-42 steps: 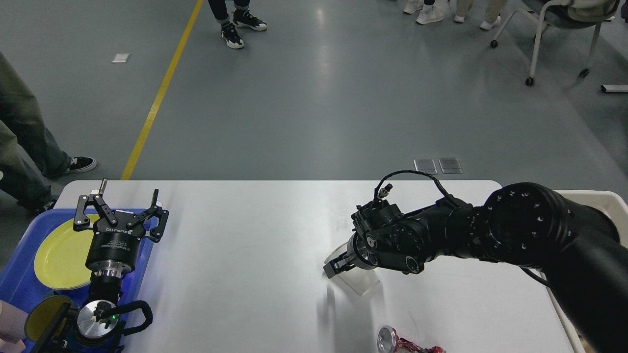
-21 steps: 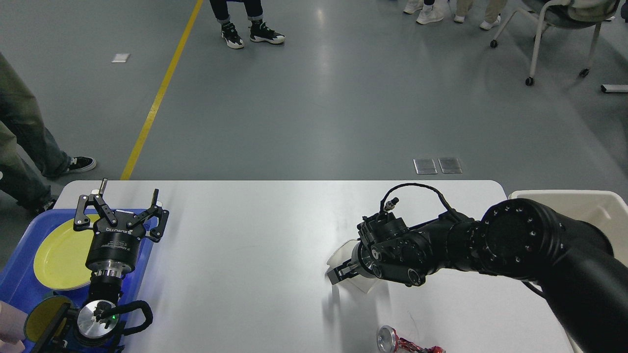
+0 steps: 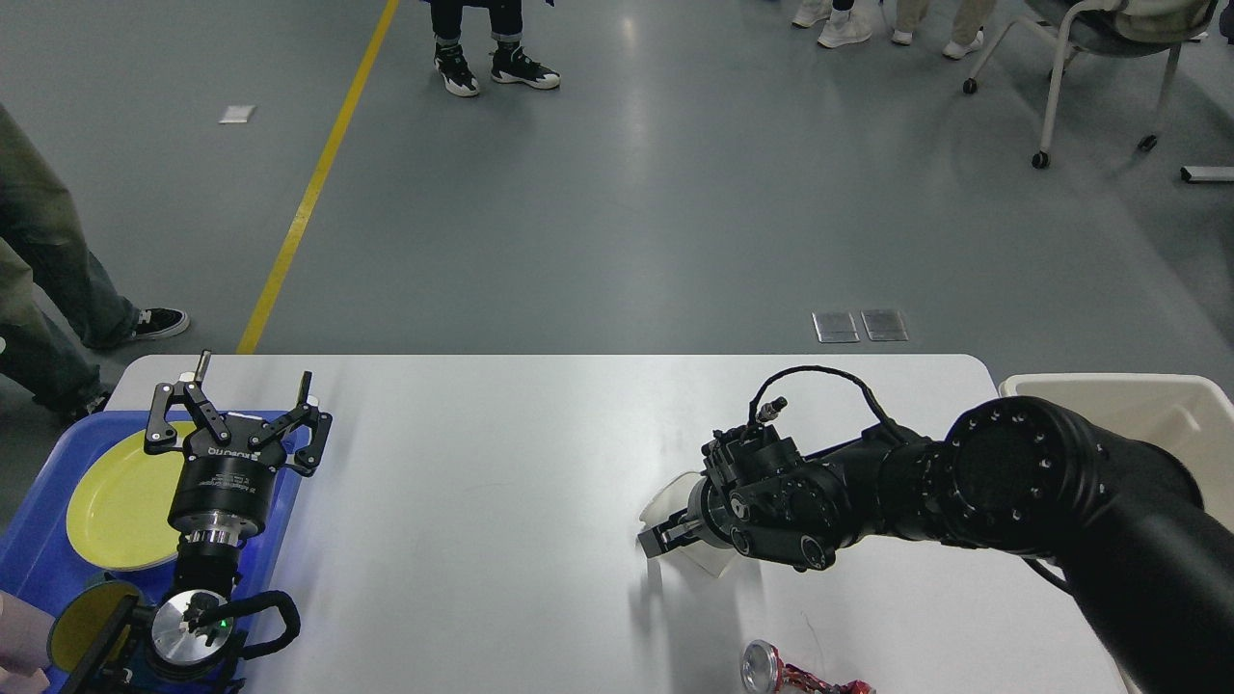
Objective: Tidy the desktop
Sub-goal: 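Lower the right gripper and grasp the white paper cup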
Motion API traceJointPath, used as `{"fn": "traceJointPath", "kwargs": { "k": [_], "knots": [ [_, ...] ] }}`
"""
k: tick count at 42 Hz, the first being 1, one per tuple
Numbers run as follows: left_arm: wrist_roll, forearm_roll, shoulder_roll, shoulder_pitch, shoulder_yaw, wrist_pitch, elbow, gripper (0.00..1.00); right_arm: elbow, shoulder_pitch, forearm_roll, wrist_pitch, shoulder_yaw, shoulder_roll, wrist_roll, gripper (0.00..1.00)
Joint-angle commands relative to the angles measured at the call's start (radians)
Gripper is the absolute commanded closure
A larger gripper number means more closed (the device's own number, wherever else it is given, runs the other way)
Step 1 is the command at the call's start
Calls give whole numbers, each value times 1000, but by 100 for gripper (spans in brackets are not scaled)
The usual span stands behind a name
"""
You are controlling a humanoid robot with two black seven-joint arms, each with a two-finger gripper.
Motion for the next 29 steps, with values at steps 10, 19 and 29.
{"fn": "traceJointPath", "kwargs": {
  "k": [10,19,29],
  "knots": [
    [0,0,0,0,0,1,0,4,1,-2,-2,-17,-1,2,0,15],
    [0,0,0,0,0,-1,0,4,2,-3,0,-17,-7,2,0,41],
    [0,0,0,0,0,1,0,4,9,9,9,-13,-2,-6,-5,69]
  ]
}}
